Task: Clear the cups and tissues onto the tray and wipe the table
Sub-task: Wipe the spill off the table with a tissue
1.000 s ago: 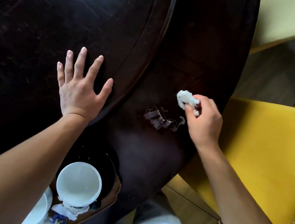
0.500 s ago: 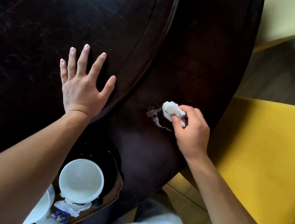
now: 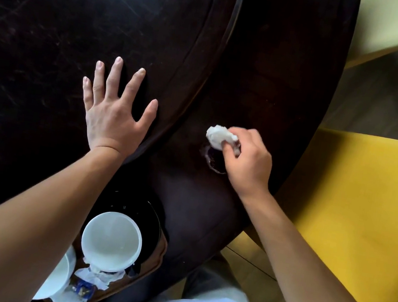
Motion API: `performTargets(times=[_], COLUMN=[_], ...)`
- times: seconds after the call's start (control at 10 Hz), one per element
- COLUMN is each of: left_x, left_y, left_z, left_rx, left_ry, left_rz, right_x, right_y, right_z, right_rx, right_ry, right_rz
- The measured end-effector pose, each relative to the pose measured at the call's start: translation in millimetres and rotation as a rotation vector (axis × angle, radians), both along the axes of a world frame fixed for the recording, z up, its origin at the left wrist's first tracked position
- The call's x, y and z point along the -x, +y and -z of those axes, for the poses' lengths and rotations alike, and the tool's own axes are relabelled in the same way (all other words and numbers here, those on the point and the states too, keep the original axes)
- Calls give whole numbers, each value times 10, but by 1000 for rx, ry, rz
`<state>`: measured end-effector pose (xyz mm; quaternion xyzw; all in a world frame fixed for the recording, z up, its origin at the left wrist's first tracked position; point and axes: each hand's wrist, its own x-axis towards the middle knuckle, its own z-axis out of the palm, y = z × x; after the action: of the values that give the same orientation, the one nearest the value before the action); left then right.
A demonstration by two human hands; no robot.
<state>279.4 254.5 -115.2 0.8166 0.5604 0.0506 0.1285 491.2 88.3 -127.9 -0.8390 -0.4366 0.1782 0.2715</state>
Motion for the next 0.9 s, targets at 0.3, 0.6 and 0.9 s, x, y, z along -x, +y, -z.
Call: performTargets(times=[0.3,0.6,0.9], left_x=[-6,-3,4], left_y=[-5,-11,1], left_z=[-6,-16,-9], left_rx=[1,-4,-6], left_ry=[0,-3,7], left_rz=[1,2,6], right_x=[52,-461,49], right_y=[-228,-157,-513], right_z=[-64,-144,13], right_rx=[136,50,112], right_ry=[-8,-60,-30], right_rz=[-323,-10,-119])
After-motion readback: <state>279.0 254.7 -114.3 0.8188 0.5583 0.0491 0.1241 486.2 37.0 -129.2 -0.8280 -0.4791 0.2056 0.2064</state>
